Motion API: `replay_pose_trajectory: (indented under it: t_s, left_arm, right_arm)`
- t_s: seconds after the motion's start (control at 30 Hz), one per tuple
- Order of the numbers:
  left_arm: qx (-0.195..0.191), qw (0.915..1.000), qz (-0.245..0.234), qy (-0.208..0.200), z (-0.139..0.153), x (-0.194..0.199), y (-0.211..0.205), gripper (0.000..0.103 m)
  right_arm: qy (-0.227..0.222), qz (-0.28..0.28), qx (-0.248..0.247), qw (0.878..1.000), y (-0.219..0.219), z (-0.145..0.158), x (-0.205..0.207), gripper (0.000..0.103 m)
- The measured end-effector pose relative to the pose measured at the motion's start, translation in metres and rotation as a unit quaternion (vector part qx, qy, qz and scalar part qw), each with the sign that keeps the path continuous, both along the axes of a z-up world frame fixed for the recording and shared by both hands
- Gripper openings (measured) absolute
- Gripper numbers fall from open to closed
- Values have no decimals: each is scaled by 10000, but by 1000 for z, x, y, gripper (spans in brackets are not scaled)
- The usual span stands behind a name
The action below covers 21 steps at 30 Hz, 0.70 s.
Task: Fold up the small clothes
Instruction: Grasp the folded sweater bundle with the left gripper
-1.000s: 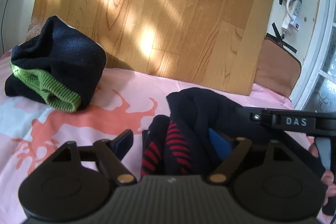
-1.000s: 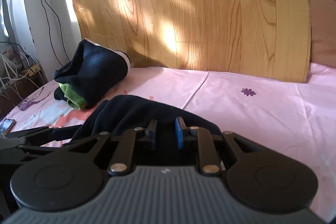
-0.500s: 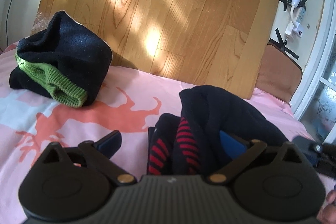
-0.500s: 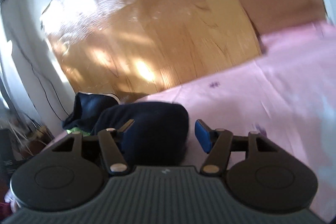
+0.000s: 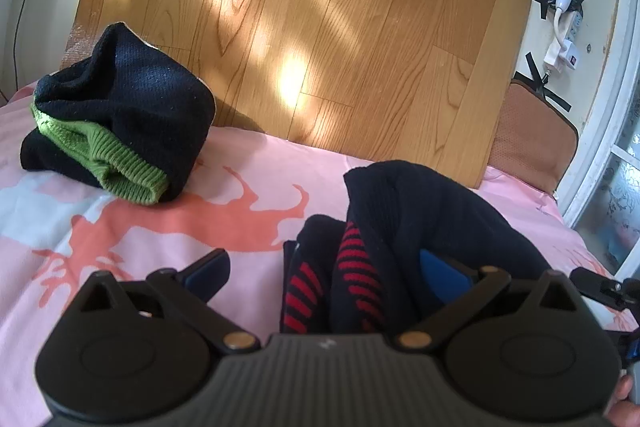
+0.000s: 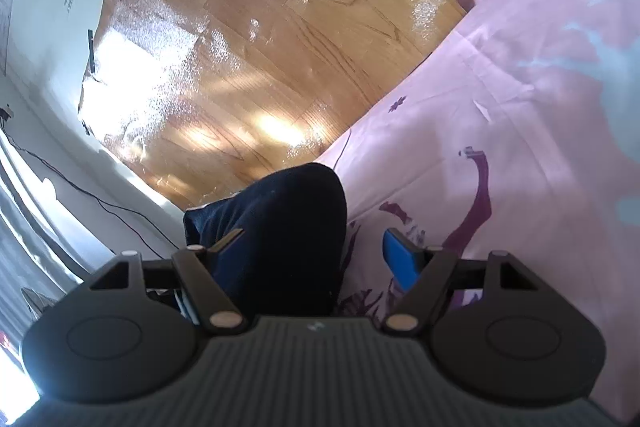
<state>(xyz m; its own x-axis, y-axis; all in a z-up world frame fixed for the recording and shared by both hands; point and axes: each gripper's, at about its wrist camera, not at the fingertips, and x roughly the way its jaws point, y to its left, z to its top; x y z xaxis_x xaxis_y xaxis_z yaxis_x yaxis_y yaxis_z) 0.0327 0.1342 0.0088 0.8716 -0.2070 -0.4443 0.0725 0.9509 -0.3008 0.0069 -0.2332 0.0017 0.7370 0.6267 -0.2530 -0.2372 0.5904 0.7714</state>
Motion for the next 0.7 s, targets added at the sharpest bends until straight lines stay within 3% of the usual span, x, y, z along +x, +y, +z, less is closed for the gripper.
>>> replay_pose_trajectory:
  t_s: [0.7]
  left_arm:
    - [-128, 9999, -31, 86, -3, 2, 2, 103]
  right_arm:
    - [-12, 1, 168, 9999, -10, -4, -3, 77]
